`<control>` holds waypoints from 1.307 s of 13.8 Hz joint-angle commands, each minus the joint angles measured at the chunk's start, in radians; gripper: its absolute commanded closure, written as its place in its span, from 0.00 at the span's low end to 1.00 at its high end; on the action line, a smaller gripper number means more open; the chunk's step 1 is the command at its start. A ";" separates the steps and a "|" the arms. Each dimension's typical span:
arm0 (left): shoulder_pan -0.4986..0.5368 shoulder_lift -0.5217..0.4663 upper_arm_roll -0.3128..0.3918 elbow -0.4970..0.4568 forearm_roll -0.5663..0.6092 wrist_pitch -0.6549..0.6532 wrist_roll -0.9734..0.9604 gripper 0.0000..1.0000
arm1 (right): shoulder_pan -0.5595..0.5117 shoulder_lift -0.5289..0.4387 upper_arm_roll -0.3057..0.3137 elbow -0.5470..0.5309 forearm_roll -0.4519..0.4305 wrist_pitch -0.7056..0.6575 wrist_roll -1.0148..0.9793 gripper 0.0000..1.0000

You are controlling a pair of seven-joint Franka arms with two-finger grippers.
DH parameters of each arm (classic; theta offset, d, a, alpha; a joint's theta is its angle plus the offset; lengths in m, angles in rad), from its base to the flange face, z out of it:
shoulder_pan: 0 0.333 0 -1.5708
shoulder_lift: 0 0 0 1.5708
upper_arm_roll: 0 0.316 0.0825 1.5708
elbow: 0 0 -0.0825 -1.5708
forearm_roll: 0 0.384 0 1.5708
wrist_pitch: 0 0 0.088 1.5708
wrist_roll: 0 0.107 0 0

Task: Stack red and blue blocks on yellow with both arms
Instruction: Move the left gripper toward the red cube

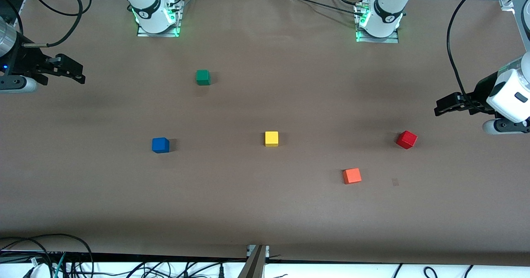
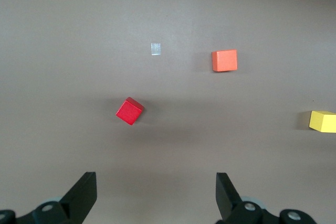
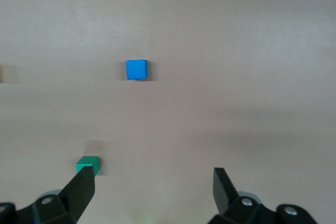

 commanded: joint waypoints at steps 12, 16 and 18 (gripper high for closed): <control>0.079 0.155 0.008 -0.019 -0.013 -0.080 0.219 0.00 | 0.001 0.005 -0.002 0.024 -0.012 -0.025 -0.005 0.00; 0.085 0.214 0.008 -0.107 0.015 0.033 0.434 0.00 | 0.001 0.005 -0.002 0.024 -0.012 -0.022 -0.005 0.00; 0.085 0.205 0.005 -0.201 0.021 0.140 0.477 0.00 | 0.001 0.005 -0.002 0.024 -0.011 -0.020 0.000 0.00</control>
